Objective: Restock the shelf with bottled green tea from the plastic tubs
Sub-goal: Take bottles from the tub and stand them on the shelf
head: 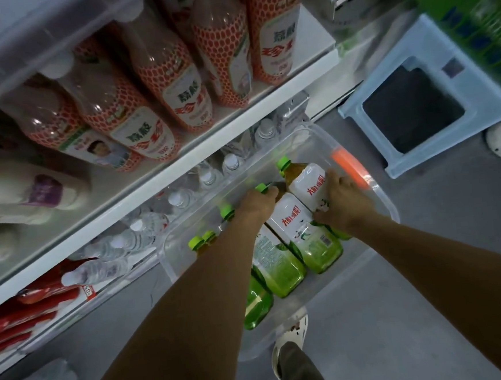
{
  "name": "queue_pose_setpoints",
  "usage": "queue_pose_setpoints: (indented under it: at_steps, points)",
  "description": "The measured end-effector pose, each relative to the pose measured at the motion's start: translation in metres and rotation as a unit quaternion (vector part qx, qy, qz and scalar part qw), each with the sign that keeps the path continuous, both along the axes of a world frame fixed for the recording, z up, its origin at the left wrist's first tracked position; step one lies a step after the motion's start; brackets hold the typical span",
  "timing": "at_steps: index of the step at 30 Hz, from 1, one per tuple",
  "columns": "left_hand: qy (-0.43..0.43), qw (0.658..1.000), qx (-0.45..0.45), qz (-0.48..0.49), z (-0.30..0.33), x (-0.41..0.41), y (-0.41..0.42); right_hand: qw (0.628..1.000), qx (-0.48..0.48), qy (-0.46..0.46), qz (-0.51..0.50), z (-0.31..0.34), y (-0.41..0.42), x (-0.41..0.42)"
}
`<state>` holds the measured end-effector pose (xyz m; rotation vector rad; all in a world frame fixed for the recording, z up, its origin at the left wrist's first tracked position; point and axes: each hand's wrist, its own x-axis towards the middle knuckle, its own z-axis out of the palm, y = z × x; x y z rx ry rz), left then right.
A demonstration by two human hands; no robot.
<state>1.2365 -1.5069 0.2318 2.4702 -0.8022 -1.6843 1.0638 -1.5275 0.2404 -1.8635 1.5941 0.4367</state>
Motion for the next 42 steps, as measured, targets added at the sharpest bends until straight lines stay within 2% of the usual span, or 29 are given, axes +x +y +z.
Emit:
queue_pose_setpoints:
  at_steps: [9,17,22,24,29,35,42]
  points:
    - [-0.042,0.997,0.003,0.058,-0.013,-0.005,-0.002,0.992,-0.059,0.098,0.046,-0.009,0.001,0.008]
    - [-0.069,0.991,-0.098,0.064,0.009,-0.005,0.022,0.999,-0.032,0.033,-0.002,0.003,0.008,0.001]
    - [0.043,0.971,-0.177,0.153,0.015,0.002,0.051,0.999,-0.015,-0.039,-0.028,0.023,0.008,-0.011]
    - [0.082,0.964,-0.171,0.184,0.026,0.000,0.056,0.998,-0.014,-0.050,-0.032,0.028,0.009,-0.011]
    - [0.095,0.962,-0.136,0.216,0.038,-0.017,0.056,0.997,-0.031,-0.046,-0.048,0.032,0.013,-0.010]
    - [0.014,0.977,-0.075,0.198,0.031,-0.037,0.048,0.996,-0.040,-0.042,-0.061,0.032,0.018,-0.006]
    - [0.047,0.958,-0.139,0.247,0.049,-0.021,0.056,0.989,-0.005,-0.078,-0.124,0.062,0.004,-0.009]
